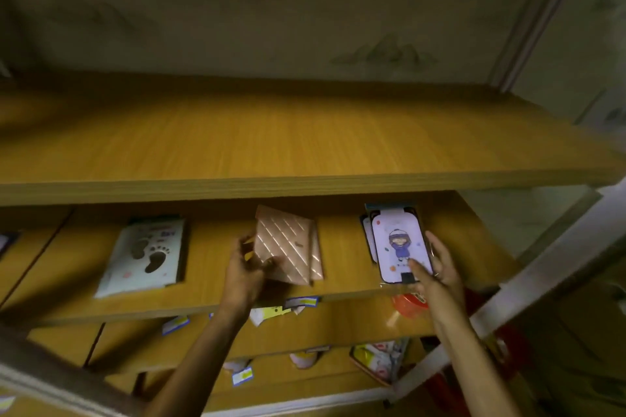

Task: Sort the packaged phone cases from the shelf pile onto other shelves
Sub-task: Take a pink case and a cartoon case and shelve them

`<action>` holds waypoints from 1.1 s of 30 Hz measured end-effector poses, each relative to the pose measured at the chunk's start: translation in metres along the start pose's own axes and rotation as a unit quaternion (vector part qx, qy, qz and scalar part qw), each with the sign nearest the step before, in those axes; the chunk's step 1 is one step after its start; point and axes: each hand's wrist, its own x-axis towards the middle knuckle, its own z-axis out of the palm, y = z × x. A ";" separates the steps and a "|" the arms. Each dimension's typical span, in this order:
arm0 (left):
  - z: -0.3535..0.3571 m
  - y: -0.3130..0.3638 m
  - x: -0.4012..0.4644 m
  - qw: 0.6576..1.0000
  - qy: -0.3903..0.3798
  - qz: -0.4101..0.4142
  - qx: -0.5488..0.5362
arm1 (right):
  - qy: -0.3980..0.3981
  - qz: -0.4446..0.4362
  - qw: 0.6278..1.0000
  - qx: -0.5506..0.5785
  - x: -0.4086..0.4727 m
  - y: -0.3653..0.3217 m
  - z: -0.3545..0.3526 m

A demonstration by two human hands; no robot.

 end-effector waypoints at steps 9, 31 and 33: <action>0.022 -0.002 -0.005 0.987 0.038 0.047 0.148 | -0.057 0.015 0.998 0.010 0.035 0.004 -0.018; 0.023 0.008 -0.032 0.882 -0.022 0.209 0.422 | -0.063 0.014 0.997 -0.047 0.067 0.024 0.000; 0.022 0.008 -0.032 0.876 -0.022 0.206 0.436 | -0.061 -0.001 0.994 -0.088 0.070 0.024 0.001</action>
